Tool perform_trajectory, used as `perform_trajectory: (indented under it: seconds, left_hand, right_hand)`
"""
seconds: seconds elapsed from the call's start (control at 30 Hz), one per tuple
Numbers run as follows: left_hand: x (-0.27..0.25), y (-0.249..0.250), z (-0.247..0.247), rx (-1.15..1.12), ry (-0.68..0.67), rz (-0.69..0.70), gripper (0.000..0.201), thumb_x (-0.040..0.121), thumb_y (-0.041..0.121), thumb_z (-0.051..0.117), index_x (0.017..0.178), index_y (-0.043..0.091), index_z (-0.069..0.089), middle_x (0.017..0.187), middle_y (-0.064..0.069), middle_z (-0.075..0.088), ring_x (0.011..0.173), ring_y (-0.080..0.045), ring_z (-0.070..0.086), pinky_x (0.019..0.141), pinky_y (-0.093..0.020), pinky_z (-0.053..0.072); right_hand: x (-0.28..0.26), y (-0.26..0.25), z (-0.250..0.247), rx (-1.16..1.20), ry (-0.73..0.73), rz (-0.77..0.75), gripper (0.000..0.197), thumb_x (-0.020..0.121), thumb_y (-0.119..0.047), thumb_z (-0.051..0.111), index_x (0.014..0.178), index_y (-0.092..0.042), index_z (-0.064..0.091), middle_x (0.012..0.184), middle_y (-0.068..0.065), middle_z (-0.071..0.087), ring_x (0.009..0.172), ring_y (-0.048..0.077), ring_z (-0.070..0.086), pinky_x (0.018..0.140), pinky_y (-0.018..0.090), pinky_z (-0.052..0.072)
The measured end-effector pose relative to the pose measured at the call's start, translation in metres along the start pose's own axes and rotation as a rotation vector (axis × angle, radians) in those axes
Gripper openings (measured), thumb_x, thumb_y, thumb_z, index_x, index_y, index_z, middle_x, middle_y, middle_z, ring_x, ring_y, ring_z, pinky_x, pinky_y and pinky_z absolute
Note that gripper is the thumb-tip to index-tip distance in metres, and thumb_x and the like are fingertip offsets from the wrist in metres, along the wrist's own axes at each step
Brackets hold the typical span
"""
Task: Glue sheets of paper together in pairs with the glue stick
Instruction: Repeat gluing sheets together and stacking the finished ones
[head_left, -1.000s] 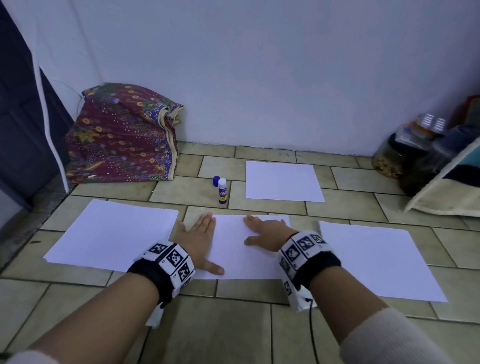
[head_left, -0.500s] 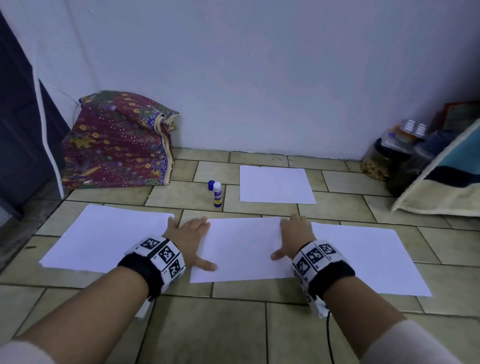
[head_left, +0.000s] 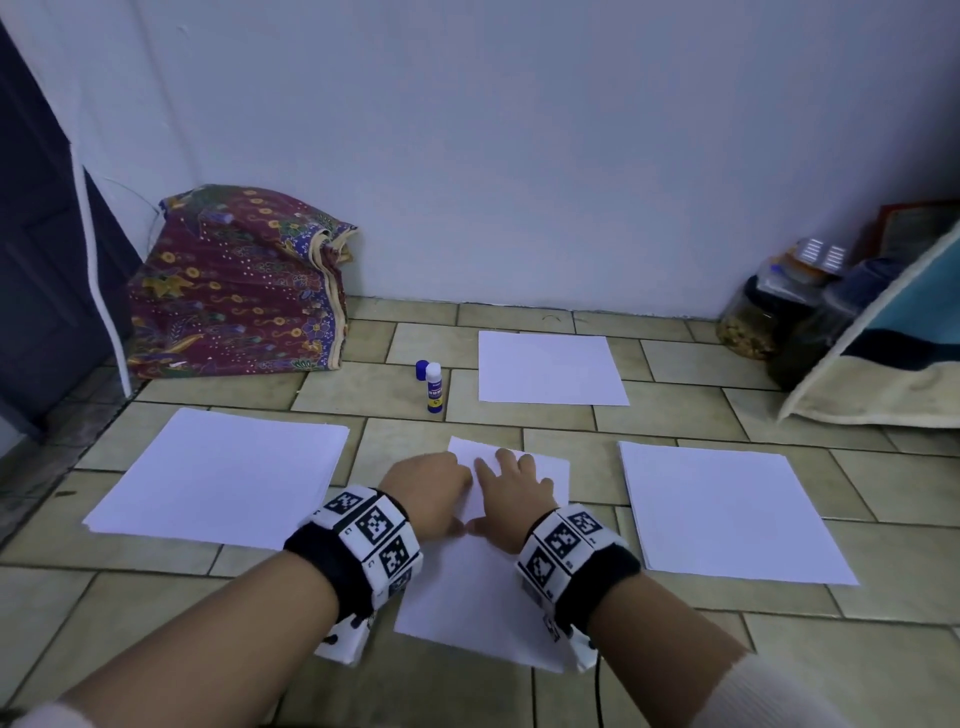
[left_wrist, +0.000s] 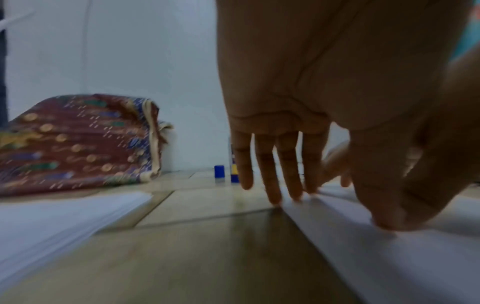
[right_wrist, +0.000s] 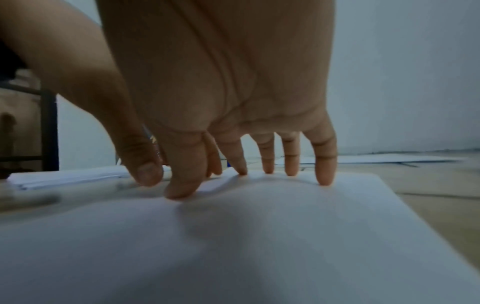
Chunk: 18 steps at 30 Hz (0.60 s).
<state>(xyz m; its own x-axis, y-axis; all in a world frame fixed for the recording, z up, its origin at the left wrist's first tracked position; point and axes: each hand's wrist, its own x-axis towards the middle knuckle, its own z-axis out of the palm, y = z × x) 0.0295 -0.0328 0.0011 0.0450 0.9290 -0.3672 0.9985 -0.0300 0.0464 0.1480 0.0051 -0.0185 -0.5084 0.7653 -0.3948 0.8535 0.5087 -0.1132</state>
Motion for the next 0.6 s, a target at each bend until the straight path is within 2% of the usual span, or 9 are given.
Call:
perform_trajectory:
  seconds: [0.1,0.2,0.27,0.33,0.43,0.53,0.6]
  left_hand:
    - [0.002,-0.008,0.007,-0.073,0.026,-0.124,0.09,0.074,0.053,0.074,0.143,0.013,0.032,0.144,-0.002,0.035,0.134,-0.023,0.032,0.103,-0.038,0.039]
    - [0.005,-0.019,0.015,-0.157,-0.036,-0.214,0.116,0.07,0.06,0.073,0.152,0.011,0.008,0.159,0.003,0.011,0.145,-0.025,0.008,0.108,-0.045,0.034]
    - [0.007,-0.023,0.02,-0.151,-0.07,-0.229,0.12,0.07,0.064,0.071,0.153,0.014,-0.001,0.161,0.008,0.0,0.147,-0.025,-0.002,0.11,-0.048,0.032]
    - [0.009,-0.024,0.025,-0.098,-0.081,-0.242,0.121,0.071,0.068,0.067,0.153,0.014,-0.004,0.161,0.006,-0.005,0.147,-0.026,-0.008,0.113,-0.05,0.026]
    - [0.01,-0.025,0.031,-0.057,-0.108,-0.297,0.123,0.073,0.071,0.061,0.153,0.01,-0.01,0.161,-0.001,-0.014,0.146,-0.028,-0.018,0.116,-0.054,0.017]
    - [0.009,-0.029,0.032,0.019,-0.109,-0.287,0.119,0.076,0.076,0.052,0.153,0.011,-0.01,0.16,-0.002,-0.015,0.146,-0.027,-0.019,0.116,-0.056,0.014]
    - [0.01,-0.03,0.032,0.095,-0.119,-0.274,0.118,0.075,0.081,0.045,0.153,0.012,-0.009,0.161,-0.003,-0.013,0.146,-0.028,-0.017,0.115,-0.057,0.013]
  right_hand:
    - [0.005,-0.004,-0.005,-0.012,-0.031,-0.074,0.081,0.087,-0.037,0.064,0.149,-0.017,0.016,0.154,0.005,0.014,0.139,0.029,0.017,0.105,0.048,0.03]
    - [0.008,-0.012,-0.008,-0.022,-0.026,-0.058,0.085,0.086,-0.028,0.067,0.149,-0.01,0.012,0.154,0.003,0.016,0.139,0.025,0.02,0.106,0.05,0.029]
    - [0.01,-0.017,-0.009,-0.034,-0.015,-0.036,0.086,0.085,-0.023,0.068,0.148,-0.009,0.011,0.153,0.004,0.017,0.139,0.024,0.021,0.106,0.052,0.027]
    - [0.011,-0.023,-0.011,-0.049,-0.04,-0.067,0.09,0.084,-0.022,0.068,0.149,-0.008,0.007,0.155,0.004,0.013,0.142,0.022,0.015,0.108,0.056,0.021]
    - [0.012,-0.031,-0.017,-0.095,-0.11,-0.181,0.09,0.088,-0.038,0.061,0.151,-0.009,0.004,0.159,0.002,0.002,0.146,0.018,0.003,0.111,0.062,0.011]
    - [0.013,-0.032,-0.019,-0.115,-0.162,-0.215,0.087,0.09,-0.047,0.054,0.152,-0.01,0.004,0.16,0.002,-0.002,0.147,0.016,0.0,0.112,0.063,0.007]
    - [0.013,-0.029,-0.022,-0.135,-0.199,-0.228,0.087,0.091,-0.041,0.055,0.152,-0.012,0.0,0.16,0.001,-0.005,0.147,0.015,-0.001,0.112,0.063,0.005]
